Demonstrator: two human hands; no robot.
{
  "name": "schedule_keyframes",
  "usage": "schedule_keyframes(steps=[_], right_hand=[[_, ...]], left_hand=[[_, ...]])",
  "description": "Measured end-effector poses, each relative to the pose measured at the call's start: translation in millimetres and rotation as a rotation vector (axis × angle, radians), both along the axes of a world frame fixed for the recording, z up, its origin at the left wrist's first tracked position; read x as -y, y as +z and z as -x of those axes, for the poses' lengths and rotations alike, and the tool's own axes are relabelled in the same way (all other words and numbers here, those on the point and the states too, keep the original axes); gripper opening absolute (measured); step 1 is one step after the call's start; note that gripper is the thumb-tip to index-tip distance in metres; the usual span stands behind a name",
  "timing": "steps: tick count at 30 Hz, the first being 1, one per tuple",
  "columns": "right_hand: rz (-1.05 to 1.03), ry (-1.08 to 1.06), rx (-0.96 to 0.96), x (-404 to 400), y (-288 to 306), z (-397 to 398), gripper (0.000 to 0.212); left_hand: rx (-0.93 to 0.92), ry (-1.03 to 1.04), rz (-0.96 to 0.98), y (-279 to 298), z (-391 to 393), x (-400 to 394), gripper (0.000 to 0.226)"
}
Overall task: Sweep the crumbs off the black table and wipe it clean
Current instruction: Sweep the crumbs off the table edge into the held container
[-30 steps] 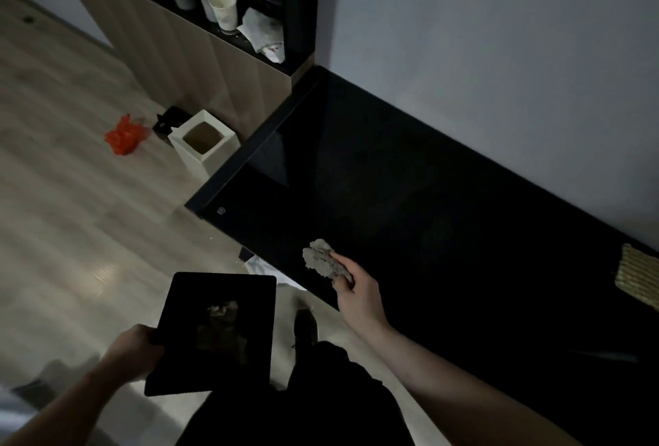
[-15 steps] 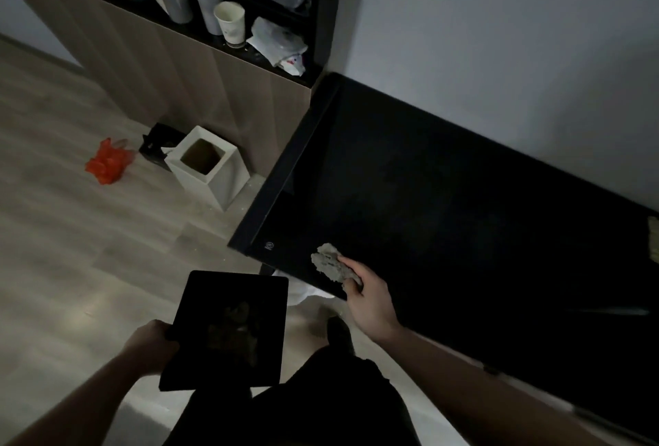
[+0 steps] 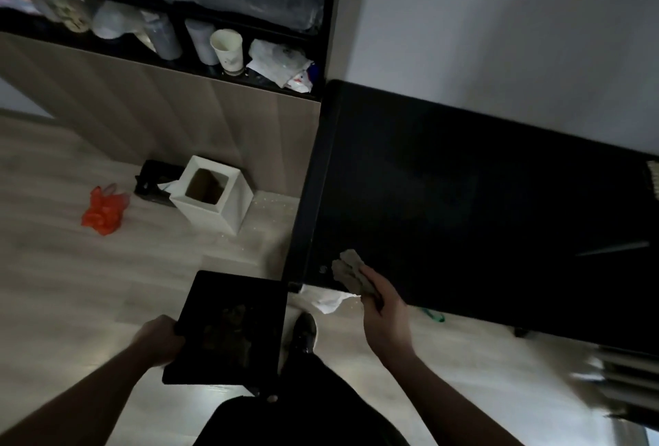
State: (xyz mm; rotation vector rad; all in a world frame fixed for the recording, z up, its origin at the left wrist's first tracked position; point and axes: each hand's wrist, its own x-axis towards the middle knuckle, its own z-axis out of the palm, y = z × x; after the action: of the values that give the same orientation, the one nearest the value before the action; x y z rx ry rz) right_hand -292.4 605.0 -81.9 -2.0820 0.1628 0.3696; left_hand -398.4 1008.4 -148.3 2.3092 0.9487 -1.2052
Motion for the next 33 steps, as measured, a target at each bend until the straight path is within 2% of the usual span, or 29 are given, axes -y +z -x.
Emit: schedule_keyframes(steps=[3, 8, 16, 23, 28, 30, 33], right_hand=[[-0.045, 0.015, 0.008, -10, -7, -18, 0.064], [-0.071, 0.014, 0.026, -40, -11, -59, 0.057], [0.003, -0.017, 0.146, -86, -27, -123, 0.054], [0.108, -0.135, 0.266, -108, -69, -193, 0.054], [0.322, -0.132, 0.319, -116, -117, -251, 0.052], [0.448, -0.132, 0.362, -121, -130, -259, 0.054], [0.509, -0.135, 0.386, -124, -140, -260, 0.054]], left_hand=[[-0.026, -0.027, -0.033, -3, -19, -17, 0.026], [-0.042, 0.018, -0.066, -10, -58, -44, 0.018], [-0.021, 0.028, -0.045, -56, -141, -67, 0.015], [-0.02, -0.054, -0.003, -168, -230, -80, 0.026], [-0.006, -0.072, 0.029, -253, -275, -74, 0.027], [-0.005, -0.064, 0.026, -284, -290, -71, 0.026], [0.011, -0.051, 0.026, -328, -306, -67, 0.028]])
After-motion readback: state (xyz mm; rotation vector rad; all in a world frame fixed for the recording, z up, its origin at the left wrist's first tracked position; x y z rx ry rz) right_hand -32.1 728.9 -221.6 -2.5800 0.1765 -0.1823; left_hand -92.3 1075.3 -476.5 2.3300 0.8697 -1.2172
